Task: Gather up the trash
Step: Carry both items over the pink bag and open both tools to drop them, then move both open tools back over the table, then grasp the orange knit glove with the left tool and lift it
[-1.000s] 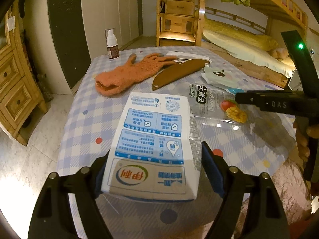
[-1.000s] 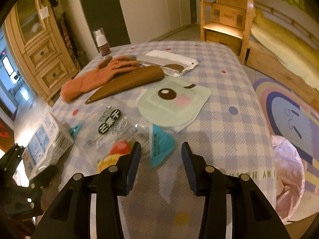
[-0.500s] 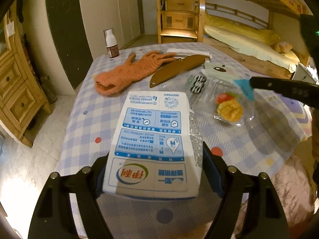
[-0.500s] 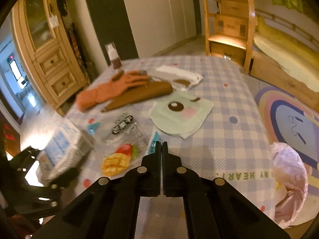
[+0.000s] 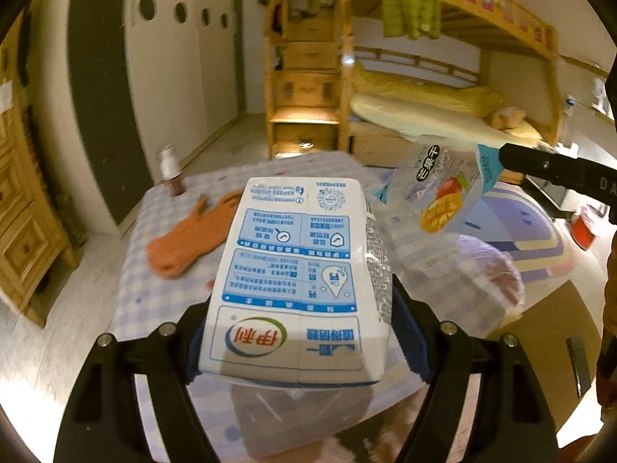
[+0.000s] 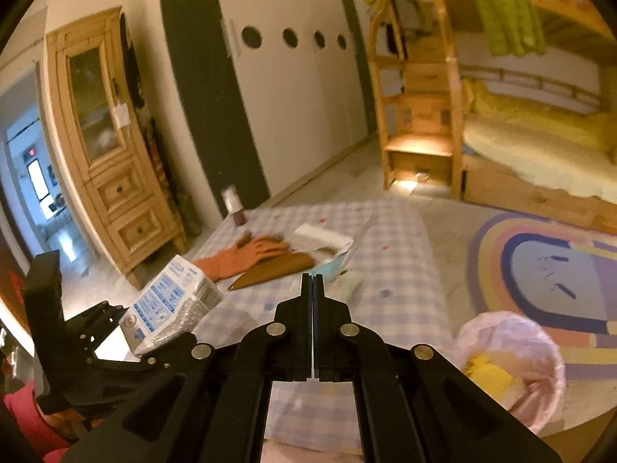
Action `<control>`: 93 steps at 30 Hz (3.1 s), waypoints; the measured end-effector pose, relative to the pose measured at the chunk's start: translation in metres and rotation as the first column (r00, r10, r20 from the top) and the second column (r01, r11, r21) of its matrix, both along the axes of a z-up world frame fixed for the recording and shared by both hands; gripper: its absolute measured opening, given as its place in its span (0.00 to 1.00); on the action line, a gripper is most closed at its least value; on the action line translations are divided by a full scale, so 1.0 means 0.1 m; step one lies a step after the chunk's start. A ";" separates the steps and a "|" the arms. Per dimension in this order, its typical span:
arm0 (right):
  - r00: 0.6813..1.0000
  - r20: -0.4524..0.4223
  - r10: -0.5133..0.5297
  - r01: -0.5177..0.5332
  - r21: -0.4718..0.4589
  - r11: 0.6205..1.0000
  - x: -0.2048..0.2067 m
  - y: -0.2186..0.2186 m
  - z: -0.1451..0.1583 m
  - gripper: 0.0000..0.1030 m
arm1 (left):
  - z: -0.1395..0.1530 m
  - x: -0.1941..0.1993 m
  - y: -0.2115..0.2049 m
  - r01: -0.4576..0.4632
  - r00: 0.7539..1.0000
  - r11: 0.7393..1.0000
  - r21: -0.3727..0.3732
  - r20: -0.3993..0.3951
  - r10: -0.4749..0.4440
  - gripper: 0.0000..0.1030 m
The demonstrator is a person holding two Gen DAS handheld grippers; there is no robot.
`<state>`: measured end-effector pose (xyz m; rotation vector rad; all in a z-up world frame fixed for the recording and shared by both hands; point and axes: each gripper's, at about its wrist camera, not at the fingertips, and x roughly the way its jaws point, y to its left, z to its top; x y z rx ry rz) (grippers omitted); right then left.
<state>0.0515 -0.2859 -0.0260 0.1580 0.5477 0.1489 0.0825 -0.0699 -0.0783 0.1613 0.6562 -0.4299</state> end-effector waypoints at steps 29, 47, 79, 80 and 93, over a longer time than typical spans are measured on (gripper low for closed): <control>0.870 -0.214 -0.443 0.436 -0.085 0.896 -0.31 -1.85 -1.00 0.31 | -0.52 0.15 -2.42 0.442 0.892 0.897 0.004 -0.109 -0.439 0.74; 0.820 -0.250 -0.516 0.534 0.009 0.845 -0.56 -2.14 -1.10 0.32 | -0.54 0.18 -2.46 0.406 0.911 0.914 0.027 -0.088 -0.402 0.93; 0.977 -0.204 -0.058 0.041 -0.087 0.995 0.20 0.04 -0.62 0.45 | -0.25 0.33 0.51 -0.198 0.980 0.980 -0.032 -0.045 0.196 0.93; 0.977 -0.207 -0.049 0.032 -0.088 0.996 0.24 0.09 -0.63 0.45 | -0.26 0.36 0.60 -0.214 0.976 0.976 -0.032 -0.048 0.213 0.93; 0.957 -0.290 0.025 -0.062 -0.119 0.991 1.07 0.60 -0.91 0.60 | -0.39 0.75 0.85 -0.271 0.960 0.963 0.002 -0.077 0.271 0.93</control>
